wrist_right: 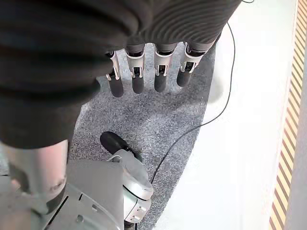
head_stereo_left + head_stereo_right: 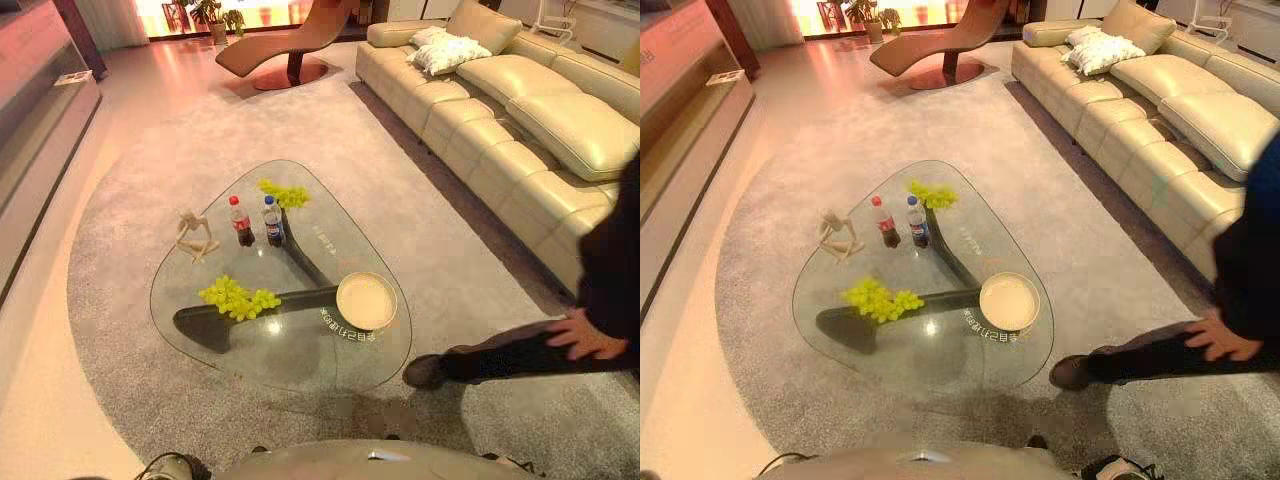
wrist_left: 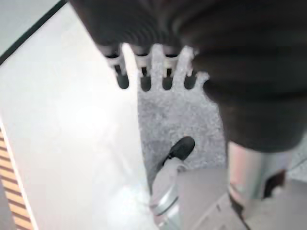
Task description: Pick up fruits into the plate
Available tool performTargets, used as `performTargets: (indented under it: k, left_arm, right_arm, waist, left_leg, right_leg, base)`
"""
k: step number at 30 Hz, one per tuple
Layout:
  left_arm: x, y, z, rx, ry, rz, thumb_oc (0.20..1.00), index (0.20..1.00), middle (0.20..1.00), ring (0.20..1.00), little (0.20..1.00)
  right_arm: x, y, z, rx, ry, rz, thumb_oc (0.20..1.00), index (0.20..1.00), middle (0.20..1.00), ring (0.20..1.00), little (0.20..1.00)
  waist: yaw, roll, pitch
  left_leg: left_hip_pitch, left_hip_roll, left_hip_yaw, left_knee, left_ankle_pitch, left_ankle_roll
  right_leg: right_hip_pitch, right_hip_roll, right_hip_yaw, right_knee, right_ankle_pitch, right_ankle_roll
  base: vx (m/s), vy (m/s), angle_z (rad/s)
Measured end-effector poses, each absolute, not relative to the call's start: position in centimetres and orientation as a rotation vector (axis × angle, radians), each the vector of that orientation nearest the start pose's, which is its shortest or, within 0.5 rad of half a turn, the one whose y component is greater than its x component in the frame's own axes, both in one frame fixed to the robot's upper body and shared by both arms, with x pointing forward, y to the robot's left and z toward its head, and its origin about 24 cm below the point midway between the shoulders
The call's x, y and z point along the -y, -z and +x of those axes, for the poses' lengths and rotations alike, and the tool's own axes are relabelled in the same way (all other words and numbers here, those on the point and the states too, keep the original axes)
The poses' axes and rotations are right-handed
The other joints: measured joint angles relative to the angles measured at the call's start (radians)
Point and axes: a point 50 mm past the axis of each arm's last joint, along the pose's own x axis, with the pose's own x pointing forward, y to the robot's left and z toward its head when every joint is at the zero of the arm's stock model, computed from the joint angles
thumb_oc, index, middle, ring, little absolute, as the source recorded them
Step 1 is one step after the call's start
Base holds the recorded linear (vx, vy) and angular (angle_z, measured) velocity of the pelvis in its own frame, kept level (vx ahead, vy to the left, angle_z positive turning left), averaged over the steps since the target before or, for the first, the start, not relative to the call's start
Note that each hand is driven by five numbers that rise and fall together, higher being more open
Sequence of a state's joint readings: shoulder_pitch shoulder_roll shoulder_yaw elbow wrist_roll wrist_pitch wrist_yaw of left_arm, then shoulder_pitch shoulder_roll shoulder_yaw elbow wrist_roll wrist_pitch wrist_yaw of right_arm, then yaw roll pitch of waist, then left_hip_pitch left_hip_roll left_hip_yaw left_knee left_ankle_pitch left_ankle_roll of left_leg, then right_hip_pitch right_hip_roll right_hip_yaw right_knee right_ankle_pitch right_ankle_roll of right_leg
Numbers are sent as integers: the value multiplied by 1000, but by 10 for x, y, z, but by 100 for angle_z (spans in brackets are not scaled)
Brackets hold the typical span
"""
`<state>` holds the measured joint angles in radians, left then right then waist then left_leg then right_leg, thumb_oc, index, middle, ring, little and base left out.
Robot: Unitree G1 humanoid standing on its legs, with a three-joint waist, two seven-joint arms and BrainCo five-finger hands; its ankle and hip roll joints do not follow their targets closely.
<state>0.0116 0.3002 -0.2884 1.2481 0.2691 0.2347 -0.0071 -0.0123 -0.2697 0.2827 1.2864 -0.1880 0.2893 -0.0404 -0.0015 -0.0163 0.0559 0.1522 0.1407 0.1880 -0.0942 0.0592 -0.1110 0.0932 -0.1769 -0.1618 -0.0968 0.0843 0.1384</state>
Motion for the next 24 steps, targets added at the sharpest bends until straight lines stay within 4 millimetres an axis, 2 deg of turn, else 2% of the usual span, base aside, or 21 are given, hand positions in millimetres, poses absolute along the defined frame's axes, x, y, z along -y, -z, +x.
performTargets:
  k: [17, 24]
  left_arm:
    - [-258, 162, 59, -1494, 160, 729, 1000, 1000, 1000, 1000, 1000]
    - [-260, 159, 70, -1423, 118, 794, 1000, 1000, 1000, 1000, 1000]
  right_arm:
    - [253, 164, 55, -1562, -81, -651, 1000, 1000, 1000, 1000, 1000]
    - [255, 163, 54, -1566, -63, -634, 1000, 1000, 1000, 1000, 1000]
  waist:
    - [-2, -1, 0]
    - [-3, 2, 10]
  left_leg:
    - [1, 0, 1, 0, 0, 0]
    - [-8, 1, 2, 0, 0, 0]
  right_leg:
    - [0, 0, 0, 0, 0, 0]
    - [-9, 0, 1, 0, -3, 5]
  base:
    - [15, -6, -3]
    - [0, 0, 0]
